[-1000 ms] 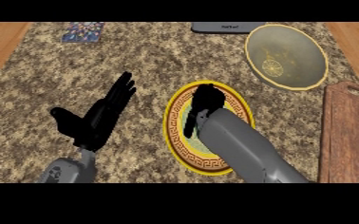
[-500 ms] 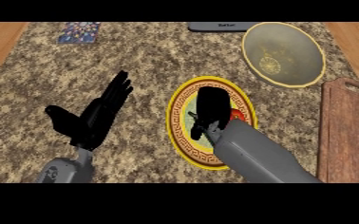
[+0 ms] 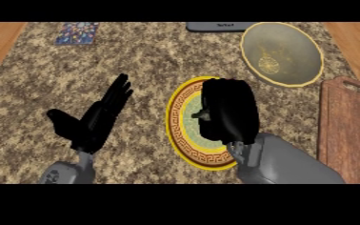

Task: Pick the eggplant from the plate and place it in the bowl

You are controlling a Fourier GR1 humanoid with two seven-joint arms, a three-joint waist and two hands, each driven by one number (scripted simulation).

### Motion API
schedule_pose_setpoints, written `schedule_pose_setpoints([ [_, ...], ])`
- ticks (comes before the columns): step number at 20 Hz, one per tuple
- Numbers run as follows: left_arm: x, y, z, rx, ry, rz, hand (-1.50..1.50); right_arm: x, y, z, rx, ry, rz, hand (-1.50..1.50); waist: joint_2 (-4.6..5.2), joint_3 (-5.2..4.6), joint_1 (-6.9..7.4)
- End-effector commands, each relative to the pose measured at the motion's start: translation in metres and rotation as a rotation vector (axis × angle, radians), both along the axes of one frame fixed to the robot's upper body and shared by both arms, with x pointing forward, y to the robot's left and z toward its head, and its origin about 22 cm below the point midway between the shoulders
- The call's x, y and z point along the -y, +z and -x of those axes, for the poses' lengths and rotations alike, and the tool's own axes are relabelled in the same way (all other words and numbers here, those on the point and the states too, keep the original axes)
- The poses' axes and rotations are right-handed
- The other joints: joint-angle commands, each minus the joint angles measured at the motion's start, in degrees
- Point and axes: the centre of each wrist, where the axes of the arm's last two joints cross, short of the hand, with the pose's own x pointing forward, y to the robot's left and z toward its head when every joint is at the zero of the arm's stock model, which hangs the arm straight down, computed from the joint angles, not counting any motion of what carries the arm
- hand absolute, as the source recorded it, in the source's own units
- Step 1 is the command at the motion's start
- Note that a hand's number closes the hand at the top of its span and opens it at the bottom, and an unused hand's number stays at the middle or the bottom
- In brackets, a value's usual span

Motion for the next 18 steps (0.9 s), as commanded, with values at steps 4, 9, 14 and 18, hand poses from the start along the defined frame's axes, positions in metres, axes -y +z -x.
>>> schedule_pose_setpoints([
  [4,0.002,-0.002,-0.002,0.010,-0.002,-0.020,0.00,0.007,0.096,0.024,0.184,-0.146,-0.014,1.50,-0.01,-0.07,0.11],
  [9,0.003,0.002,-0.011,0.002,-0.003,-0.012,0.00,0.025,0.108,0.019,0.231,-0.177,-0.037,1.50,0.40,-0.02,0.54],
  [14,0.005,0.012,0.001,0.014,-0.035,-0.017,0.00,0.054,0.119,-0.013,0.249,-0.218,-0.065,1.50,0.53,0.02,1.36],
  [18,0.014,0.000,0.000,0.002,-0.023,-0.009,0.00,0.072,0.119,-0.031,0.261,-0.262,-0.068,1.50,0.64,0.02,1.28],
])
